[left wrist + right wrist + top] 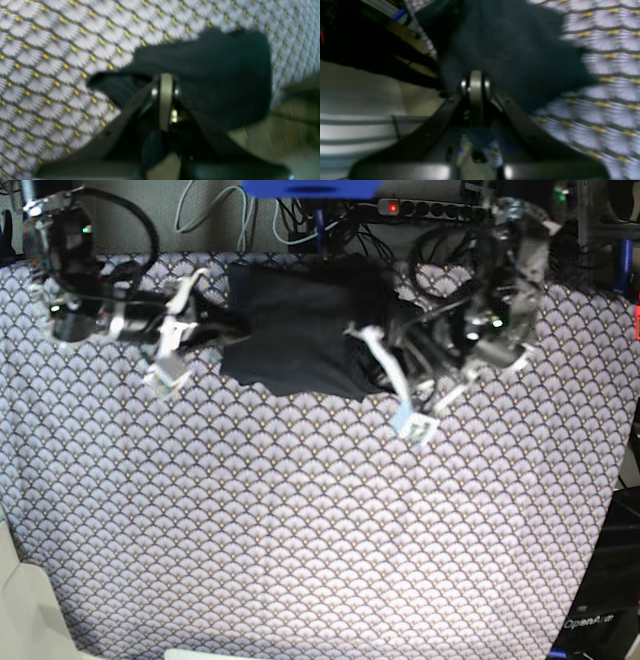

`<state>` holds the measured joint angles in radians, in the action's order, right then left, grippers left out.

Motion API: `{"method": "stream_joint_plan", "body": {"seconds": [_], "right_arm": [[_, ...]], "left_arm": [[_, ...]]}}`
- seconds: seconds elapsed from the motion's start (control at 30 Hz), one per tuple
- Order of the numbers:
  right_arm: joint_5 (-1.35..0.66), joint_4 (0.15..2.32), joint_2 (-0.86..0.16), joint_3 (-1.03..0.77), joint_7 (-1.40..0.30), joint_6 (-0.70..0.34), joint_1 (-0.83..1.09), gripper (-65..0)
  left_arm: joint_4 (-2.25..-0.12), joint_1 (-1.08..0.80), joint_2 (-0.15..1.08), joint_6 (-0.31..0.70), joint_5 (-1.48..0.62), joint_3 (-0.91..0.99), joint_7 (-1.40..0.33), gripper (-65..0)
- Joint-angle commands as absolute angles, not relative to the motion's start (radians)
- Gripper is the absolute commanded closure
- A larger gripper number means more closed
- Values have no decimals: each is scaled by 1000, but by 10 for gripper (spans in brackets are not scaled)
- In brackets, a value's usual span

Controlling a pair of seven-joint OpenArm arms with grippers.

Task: Fold the T-shirt properly
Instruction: 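Press and square the black bundle with both grippers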

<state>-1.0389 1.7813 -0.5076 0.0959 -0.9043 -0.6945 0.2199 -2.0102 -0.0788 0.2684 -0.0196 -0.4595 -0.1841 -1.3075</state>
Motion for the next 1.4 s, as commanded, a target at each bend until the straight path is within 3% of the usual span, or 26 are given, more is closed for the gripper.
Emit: {"method": "stream_joint_plan", "body": {"seconds": [0.0, 0.4, 0.67, 1.0, 1.23, 1.37], "right_arm": [[-1063, 1797, -530, 73, -883, -698, 214, 0], [-1058, 1779, -628, -93, -878, -698, 174, 0], [-1050, 1550, -631, -85, -872, -698, 85, 0], [-756, 1538, -458, 13, -871, -698, 70, 0], [-742, 1541, -418, 54, -874, -698, 76, 0], [-740, 1541, -415, 56, -874, -698, 97, 0]], "left_arm": [[-2026, -73, 286, -18, -509, -179, -1287, 0], [-2025, -145, 453, -24, -702, -199, -1303, 0], [-2025, -150, 470, -25, -708, -251, -1396, 0], [-2009, -151, 469, -27, -707, -259, -1396, 0], [-1956, -145, 463, -27, -664, -259, -1396, 0], [-1876, -140, 395, -22, -582, -260, -1396, 0]]}}
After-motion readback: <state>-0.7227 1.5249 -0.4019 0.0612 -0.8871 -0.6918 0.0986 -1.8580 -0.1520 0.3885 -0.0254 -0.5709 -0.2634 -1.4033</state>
